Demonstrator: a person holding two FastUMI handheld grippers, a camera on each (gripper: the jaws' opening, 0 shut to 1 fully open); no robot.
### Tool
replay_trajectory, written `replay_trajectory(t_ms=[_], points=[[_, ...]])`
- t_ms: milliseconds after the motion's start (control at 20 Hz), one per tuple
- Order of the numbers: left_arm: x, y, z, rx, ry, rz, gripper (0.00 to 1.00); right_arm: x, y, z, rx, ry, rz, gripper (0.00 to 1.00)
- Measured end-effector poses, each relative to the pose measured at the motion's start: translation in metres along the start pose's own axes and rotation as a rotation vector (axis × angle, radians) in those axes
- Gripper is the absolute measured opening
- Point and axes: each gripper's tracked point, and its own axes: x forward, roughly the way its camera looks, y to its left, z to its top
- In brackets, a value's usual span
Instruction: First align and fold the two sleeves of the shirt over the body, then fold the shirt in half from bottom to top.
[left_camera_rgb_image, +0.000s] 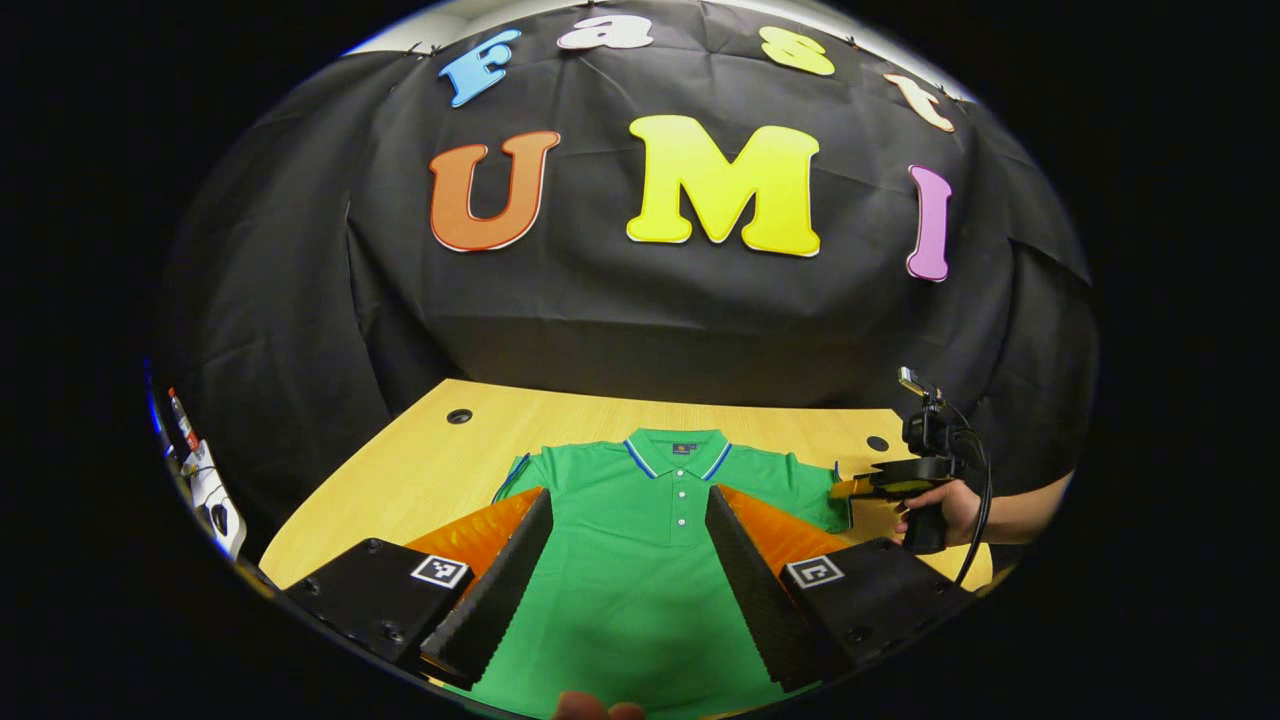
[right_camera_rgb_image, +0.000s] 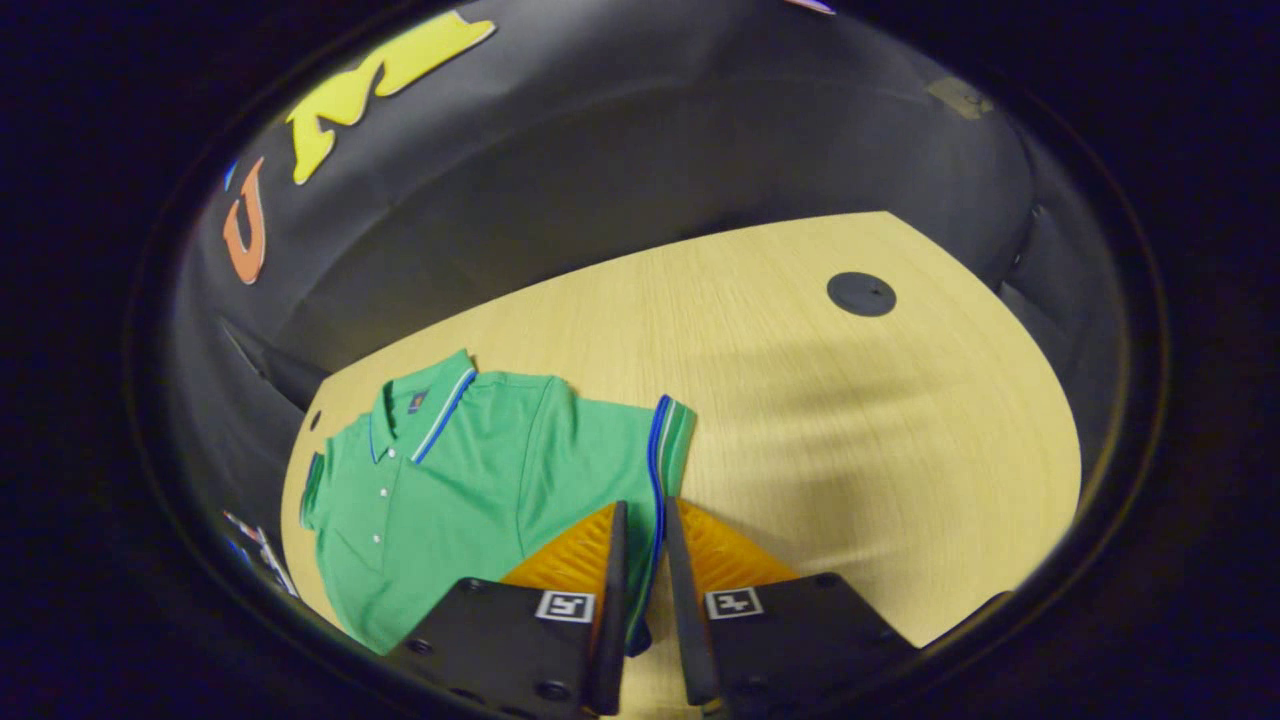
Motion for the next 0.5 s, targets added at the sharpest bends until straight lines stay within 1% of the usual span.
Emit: replay_trajectory(t_ms=[50, 200, 300, 350, 450, 500], points=[[-0.001, 0.001, 0.000, 0.000, 0.000, 0.002, 0.99, 0.002, 0.002, -0.001, -0.001, 0.001, 0.002, 0.08], [-0.003, 0.005, 0.006, 0.023, -0.013, 0.014, 0.99, 0.000, 0.003, 0.001, 0.012, 0.007, 0.002, 0.05], [-0.004, 0.008, 0.008, 0.031, -0.023, 0.020, 0.99, -0.006, 0.010, 0.009, 0.061, -0.012, 0.040, 0.03], [-0.004, 0.009, 0.007, 0.028, -0.022, 0.023, 0.99, -0.012, 0.013, 0.014, 0.080, -0.028, 0.054, 0.03], [-0.005, 0.012, 0.002, 0.008, -0.009, 0.027, 0.99, -0.022, 0.015, 0.018, 0.087, -0.045, 0.050, 0.03], [-0.005, 0.014, -0.001, -0.010, 0.005, 0.030, 0.99, -0.028, 0.021, 0.021, 0.097, -0.050, 0.063, 0.03]])
